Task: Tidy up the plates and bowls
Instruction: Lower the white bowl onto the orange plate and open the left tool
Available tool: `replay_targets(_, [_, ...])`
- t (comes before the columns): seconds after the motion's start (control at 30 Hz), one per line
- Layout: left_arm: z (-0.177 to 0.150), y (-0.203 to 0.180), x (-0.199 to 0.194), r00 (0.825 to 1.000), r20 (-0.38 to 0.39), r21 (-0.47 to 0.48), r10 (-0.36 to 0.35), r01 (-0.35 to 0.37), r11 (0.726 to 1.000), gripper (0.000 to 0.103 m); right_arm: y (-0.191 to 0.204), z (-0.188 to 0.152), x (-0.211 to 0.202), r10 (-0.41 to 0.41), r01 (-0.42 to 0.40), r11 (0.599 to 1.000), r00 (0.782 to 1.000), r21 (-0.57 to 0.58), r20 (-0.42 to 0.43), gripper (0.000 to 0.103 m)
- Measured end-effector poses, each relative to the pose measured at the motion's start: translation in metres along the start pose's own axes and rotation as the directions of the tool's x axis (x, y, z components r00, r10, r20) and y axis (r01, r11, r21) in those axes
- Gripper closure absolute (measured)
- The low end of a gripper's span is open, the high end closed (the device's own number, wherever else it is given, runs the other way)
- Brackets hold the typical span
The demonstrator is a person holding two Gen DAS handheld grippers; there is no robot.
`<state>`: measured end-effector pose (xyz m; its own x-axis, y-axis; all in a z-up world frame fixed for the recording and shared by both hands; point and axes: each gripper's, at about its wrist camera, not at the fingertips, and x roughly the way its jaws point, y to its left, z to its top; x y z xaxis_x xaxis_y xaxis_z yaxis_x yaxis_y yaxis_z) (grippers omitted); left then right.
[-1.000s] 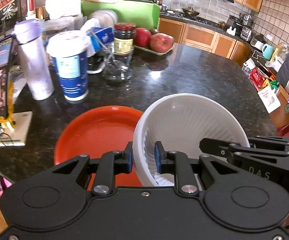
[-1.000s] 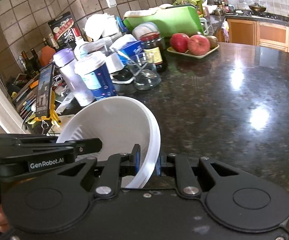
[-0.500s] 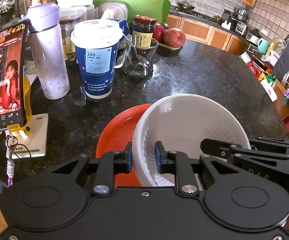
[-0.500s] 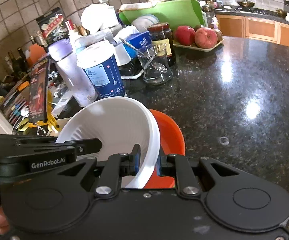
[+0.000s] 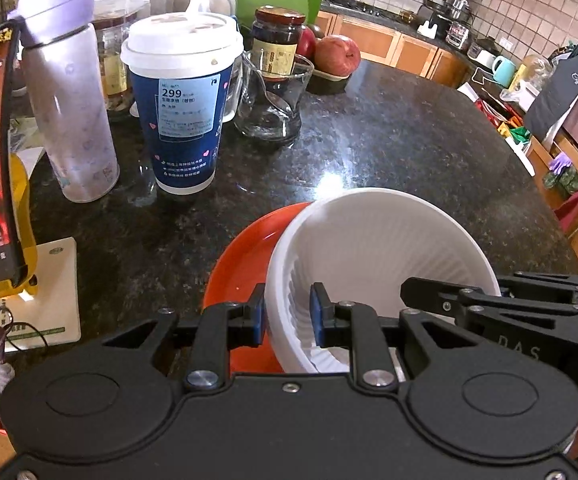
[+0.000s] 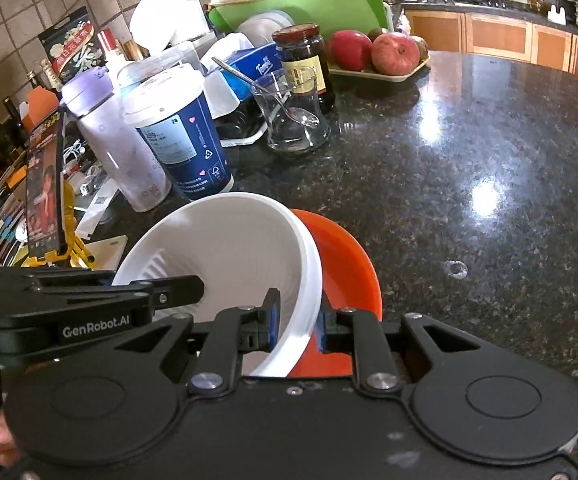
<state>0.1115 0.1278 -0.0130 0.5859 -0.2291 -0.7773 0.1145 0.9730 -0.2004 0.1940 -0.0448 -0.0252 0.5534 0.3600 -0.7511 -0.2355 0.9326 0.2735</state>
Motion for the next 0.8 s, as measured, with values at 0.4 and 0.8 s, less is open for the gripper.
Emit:
replay_targets(0.4, [0.004,0.006,-0.007,0.999,0.040,0.002,-0.030,0.030,1.000,0.074,-0.006,0.004,-0.009,-0.012,0.012,1.000,0.999,0.006,0.045,0.080])
replay_targets(0.8, [0.009,0.004,-0.016,0.996,0.088,0.018,0.010,-0.012,1.000,0.074,-0.008,0.008,-0.026,-0.029,0.028,1.000,0.992,0.009,0.123,0.080])
